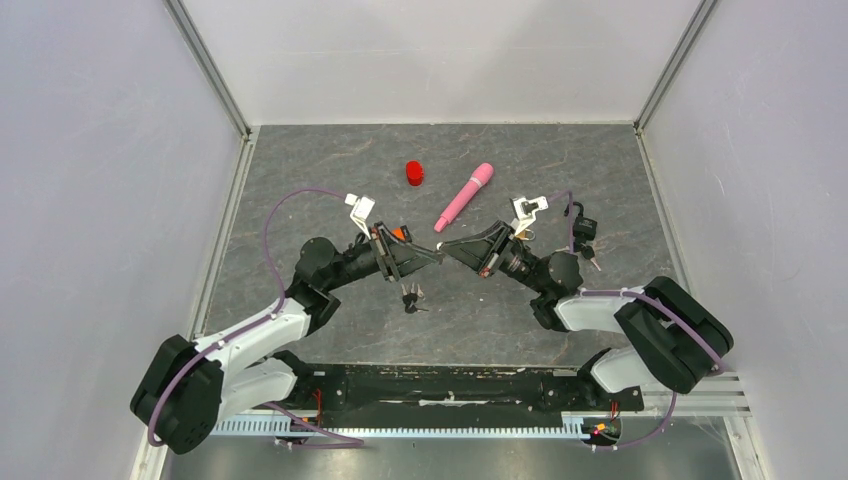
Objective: Unlock with the key
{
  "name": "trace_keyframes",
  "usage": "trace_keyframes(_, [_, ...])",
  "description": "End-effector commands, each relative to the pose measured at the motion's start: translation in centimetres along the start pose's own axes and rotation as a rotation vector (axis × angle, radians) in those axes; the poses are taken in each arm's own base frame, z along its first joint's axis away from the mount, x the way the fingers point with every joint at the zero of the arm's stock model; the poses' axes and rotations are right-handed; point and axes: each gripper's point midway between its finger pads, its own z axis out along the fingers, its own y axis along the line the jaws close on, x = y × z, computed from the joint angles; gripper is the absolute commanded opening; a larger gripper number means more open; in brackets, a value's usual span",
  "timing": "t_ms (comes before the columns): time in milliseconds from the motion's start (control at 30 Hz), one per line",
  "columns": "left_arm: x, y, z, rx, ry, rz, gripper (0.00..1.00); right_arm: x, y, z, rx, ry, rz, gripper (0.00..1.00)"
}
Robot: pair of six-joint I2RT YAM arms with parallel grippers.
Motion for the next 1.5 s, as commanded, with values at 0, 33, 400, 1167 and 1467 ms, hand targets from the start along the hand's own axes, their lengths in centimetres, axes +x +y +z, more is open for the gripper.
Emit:
trace_keyframes(0, [-1.1, -2.3, 0.4, 0.091, -0.003, 0.102, 0.34, -2.0, 4.0, 0.0, -0.157, -0.072, -0.082, 0.0])
trace_keyframes(33, [-1.0, -2.4, 0.4, 0.093, -0.002, 0.104, 0.31, -2.0, 4.1, 0.0, -0.158, -0.071, -0.082, 0.0])
trace_keyframes(400, [-1.3, -1.2, -0.3, -0.05, 0.1, 0.304, 0.02, -1.8, 3.5, -0.8, -0.144, -0.033, -0.096, 0.04])
trace_keyframes(1167, [-6.6, -1.1, -3.2, -0.095, 0.345, 1.614, 0.02, -1.8, 0.2, -0.5, 0.202, 0.413, -0.278, 0.66])
trace_keyframes(1467, [-2.7, -3.0, -4.0, 0.246, 0.283, 2.096, 0.02, -1.4, 3.1, 0.3, 0.025, 0.512, -0.299, 0.67])
